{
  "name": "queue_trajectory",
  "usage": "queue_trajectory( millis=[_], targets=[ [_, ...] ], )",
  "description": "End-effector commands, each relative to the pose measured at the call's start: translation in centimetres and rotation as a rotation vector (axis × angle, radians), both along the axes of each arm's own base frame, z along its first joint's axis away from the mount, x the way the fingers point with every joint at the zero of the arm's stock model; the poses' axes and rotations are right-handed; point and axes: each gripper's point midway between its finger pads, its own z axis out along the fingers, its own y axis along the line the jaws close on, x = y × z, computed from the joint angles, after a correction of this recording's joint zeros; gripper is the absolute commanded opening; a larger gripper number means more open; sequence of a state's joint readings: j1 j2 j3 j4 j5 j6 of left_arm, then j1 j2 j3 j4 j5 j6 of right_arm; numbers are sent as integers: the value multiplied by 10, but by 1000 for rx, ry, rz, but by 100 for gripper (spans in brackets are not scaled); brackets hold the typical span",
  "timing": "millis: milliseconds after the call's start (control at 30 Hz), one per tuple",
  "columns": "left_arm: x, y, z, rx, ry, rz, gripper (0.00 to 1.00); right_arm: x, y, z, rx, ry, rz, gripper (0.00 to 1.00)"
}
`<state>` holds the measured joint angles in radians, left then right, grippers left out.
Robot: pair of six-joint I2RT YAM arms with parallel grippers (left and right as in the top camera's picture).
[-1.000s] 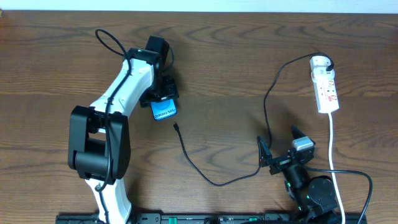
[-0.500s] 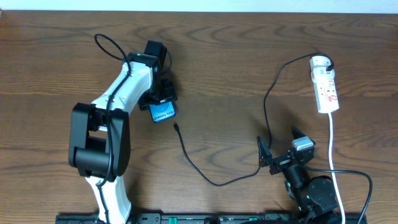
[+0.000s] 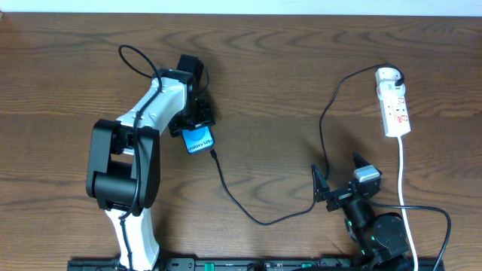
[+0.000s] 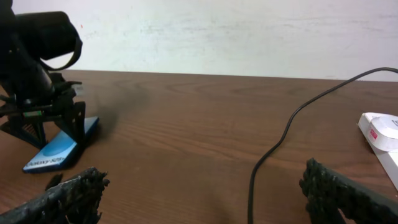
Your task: Plug charger to phone and switch on socket
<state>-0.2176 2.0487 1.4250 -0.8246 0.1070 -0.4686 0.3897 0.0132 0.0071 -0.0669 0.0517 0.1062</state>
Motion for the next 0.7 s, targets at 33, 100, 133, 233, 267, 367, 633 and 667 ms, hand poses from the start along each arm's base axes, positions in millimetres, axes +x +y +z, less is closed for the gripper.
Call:
queue_trajectory(
  millis=[33,100,133,233,267,367,633,667],
  targets=[
    [-3,1,-10,-3,18,19,70,0,-1,-2,9,9,-7,99],
    [-2,1,-14,-3,21,19,70,0,-1,-2,9,9,-7,99],
    [-2,1,-16,-2,23,19,70,0,-1,-2,9,9,-7,99],
    [-4,1,-23,1,38,19,71,0,-1,-2,9,9,-7,99],
    [-4,1,-24,2,42,19,71,0,-1,-2,9,9,-7,99],
    [-3,1,-25,2,38,20,72,0,-1,-2,9,9,-7,99],
    [6,-1,-28,-5,4,19,82,0,-1,-2,9,9,-7,99],
    [6,-1,-30,-4,8,19,82,0,-1,-2,9,9,-7,99]
  ],
)
